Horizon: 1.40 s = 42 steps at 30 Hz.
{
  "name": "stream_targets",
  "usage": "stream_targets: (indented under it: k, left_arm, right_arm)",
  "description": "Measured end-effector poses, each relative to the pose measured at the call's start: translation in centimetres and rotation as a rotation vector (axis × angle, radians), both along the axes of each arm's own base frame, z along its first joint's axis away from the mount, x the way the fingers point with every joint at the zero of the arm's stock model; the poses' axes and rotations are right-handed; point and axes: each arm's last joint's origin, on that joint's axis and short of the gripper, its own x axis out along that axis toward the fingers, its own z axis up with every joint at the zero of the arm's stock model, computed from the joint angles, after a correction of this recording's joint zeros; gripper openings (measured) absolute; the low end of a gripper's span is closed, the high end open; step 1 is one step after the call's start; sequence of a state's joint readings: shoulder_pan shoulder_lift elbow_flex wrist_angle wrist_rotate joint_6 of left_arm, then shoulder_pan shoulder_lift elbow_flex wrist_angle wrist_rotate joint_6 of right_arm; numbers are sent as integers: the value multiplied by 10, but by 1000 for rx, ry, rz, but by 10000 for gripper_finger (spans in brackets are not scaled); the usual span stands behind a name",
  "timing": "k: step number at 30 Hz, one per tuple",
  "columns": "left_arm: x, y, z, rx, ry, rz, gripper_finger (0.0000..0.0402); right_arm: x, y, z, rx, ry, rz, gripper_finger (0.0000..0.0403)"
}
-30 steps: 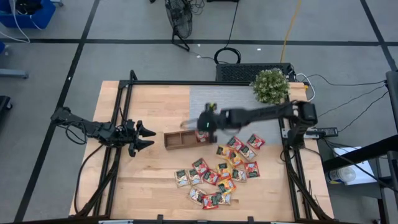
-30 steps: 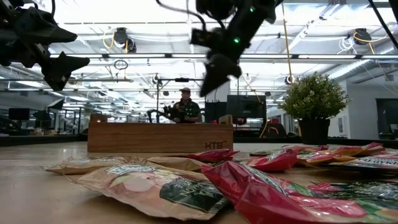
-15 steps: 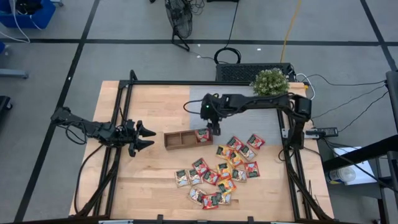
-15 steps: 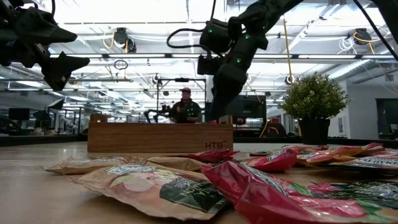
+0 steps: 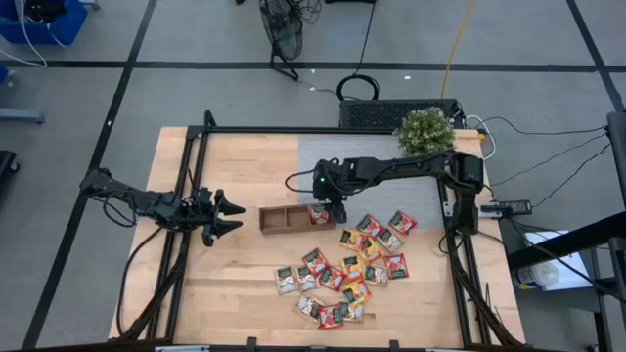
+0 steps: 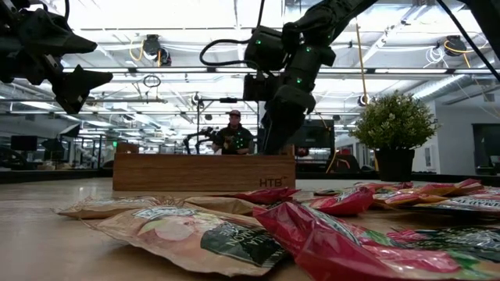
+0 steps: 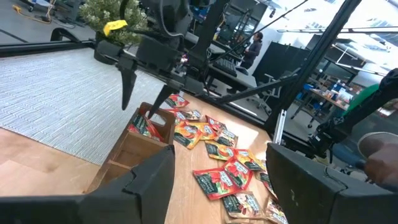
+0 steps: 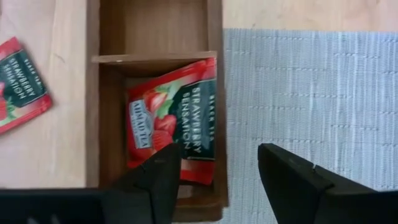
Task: Pick & Place Tea
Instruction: Put the red tea bag into the right section of the wooden organizer
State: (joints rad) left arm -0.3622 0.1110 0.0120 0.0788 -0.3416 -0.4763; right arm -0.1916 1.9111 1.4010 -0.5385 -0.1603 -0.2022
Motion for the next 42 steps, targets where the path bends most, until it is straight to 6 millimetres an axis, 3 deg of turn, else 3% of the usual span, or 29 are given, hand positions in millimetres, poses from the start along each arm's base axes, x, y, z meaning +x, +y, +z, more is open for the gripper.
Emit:
stream_targets:
  k: [20,42]
  left_arm:
    - [0,0,0,0,0,0,250]
    - [0,0,0,0,0,0,250]
  right_arm:
    - [-4,20,9,12,17,27,196]
    - [-8,22,13,71,41,9,196]
